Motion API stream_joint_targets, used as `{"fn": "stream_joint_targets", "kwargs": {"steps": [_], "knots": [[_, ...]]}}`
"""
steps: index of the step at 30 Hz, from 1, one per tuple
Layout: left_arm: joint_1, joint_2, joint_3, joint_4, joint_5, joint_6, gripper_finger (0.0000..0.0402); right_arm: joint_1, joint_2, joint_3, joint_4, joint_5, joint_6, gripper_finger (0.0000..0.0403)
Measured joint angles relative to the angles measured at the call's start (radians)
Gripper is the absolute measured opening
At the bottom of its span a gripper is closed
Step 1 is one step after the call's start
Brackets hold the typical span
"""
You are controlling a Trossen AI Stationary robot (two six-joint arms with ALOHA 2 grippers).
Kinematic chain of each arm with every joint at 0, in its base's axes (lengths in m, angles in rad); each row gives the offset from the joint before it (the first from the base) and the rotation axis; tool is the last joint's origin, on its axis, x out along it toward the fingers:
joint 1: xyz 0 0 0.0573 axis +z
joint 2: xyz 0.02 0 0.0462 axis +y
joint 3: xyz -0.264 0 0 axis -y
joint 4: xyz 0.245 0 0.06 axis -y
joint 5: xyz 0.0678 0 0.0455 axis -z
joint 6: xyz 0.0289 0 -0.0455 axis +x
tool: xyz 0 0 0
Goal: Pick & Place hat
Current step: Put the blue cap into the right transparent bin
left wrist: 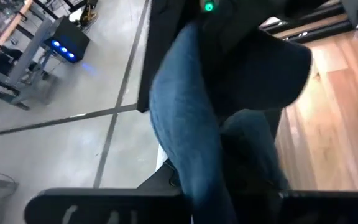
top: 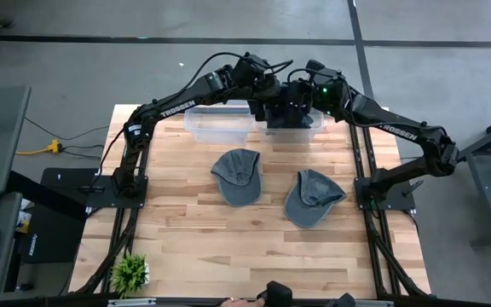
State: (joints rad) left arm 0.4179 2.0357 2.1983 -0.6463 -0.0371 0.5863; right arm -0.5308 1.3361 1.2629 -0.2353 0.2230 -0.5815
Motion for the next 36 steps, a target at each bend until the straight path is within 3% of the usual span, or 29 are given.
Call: {"fn": "stream_joint_targets", "kwargs": {"steps": [5,12,19,27,32,36], "knots": [[0.0,0.0,0.0,0.0,0.009,0.034,0.0035,-0.006,0.0,-0.001,0.011,0.022,-0.019,0.0003],[0.0,0.0,0.0,-0.001,0.013,0.057,0.0128,-0.04,0.0,-0.001,0.028,0.018,-0.008,0.0003],[-0.024,-0.019,-0.002,-0.01,-0.18,0.099,0.0209,-0.066,0.0,-0.001,0.068,0.017,-0.012,0.0003],[-0.061,-0.059,0.002,0.011,-0.407,0.194,0.0218,-0.086,0.0,-0.001,0.112,0.009,-0.028,0.0003],[-0.058,-0.07,-0.001,0.021,-0.469,0.195,0.0218,-0.112,0.0,-0.001,0.141,-0.016,-0.029,0.0003],[-0.027,-0.074,0.0,0.002,-0.529,0.177,0.0218,-0.164,0.0,-0.001,0.148,-0.096,-0.025,0.0003]]}}
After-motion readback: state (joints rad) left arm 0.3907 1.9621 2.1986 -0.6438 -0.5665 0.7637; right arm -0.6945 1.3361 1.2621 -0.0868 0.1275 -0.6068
